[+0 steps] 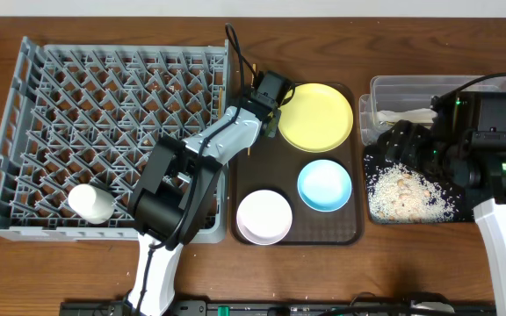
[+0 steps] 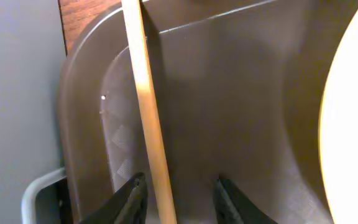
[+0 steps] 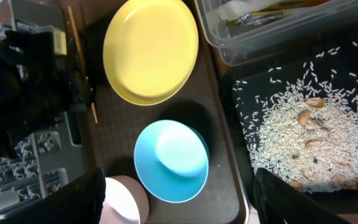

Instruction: Sort waste into correct bins and load items into the dishwasher

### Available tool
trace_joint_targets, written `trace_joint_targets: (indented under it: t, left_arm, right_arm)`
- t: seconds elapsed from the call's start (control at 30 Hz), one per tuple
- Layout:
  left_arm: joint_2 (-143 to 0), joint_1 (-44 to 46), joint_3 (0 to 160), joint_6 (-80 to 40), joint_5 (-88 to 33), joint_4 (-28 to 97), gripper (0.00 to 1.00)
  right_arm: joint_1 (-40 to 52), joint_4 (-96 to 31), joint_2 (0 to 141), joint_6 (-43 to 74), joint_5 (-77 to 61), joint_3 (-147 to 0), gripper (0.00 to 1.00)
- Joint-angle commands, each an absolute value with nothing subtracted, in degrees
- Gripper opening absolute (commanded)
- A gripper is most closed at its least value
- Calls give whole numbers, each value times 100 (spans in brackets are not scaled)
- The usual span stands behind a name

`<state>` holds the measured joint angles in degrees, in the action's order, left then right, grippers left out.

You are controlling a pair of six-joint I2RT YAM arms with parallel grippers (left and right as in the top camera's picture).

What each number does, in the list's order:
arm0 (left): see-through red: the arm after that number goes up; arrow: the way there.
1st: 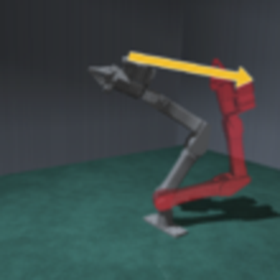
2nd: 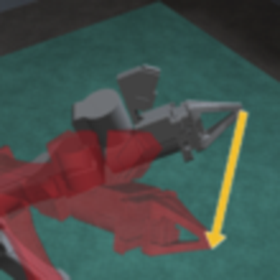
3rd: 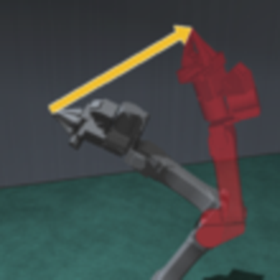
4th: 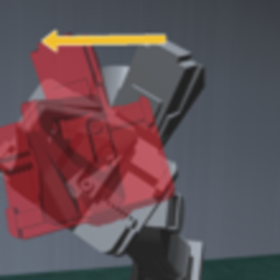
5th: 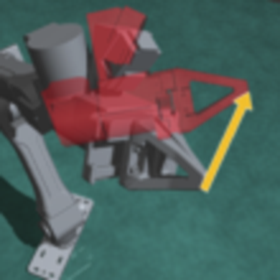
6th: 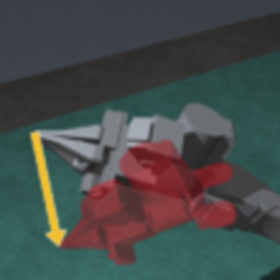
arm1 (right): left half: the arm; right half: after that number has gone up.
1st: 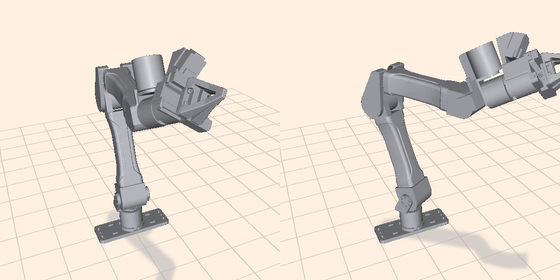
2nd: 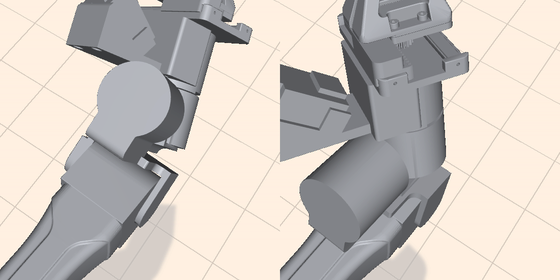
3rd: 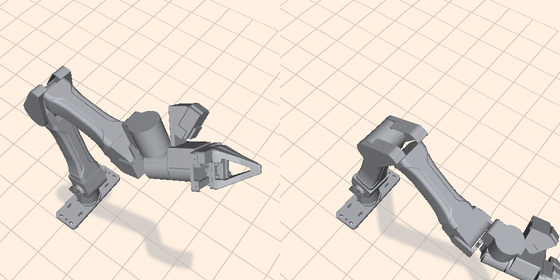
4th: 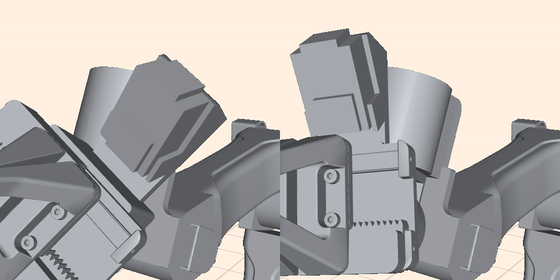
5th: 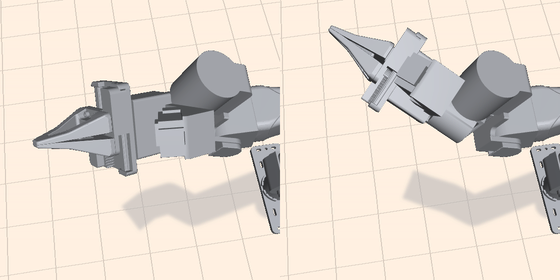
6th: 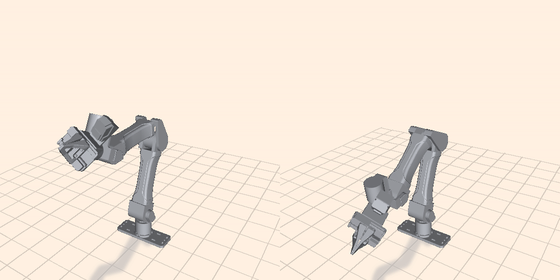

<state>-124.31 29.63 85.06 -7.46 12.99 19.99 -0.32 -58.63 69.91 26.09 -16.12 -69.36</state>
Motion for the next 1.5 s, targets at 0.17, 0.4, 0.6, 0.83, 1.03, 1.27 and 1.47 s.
trace_joint_targets:
  t: [0.17,0.4,0.6,0.83,1.03,1.27,1.47]
  left_arm:
    - [-12512,2917,8521,-779,644,2224,15]
    - [-12057,2917,8527,-779,644,2484,8]
    - [-10733,2906,8527,-849,646,3065,8]
    - [-9325,2606,8525,-1282,666,4305,8]
    - [-9402,2176,8300,-1280,661,4659,8]
    - [-10044,2073,7994,-1269,661,4644,8]
    - [-10464,2073,7994,-1269,663,4519,14]
  right_arm:
    - [-67,-5876,7011,2565,-1656,-6855,75]
    - [-67,-5874,7011,2565,-1656,-6855,75]
    - [-67,-5876,7011,2565,-1656,-6855,74]
    - [-67,-5898,7011,2565,-1656,-6855,74]
    - [-67,-5889,7011,2565,-1656,-6855,75]
    - [-67,-5894,7011,2565,-1653,-6855,75]
    - [-67,-5892,7011,2565,-1653,-6855,75]
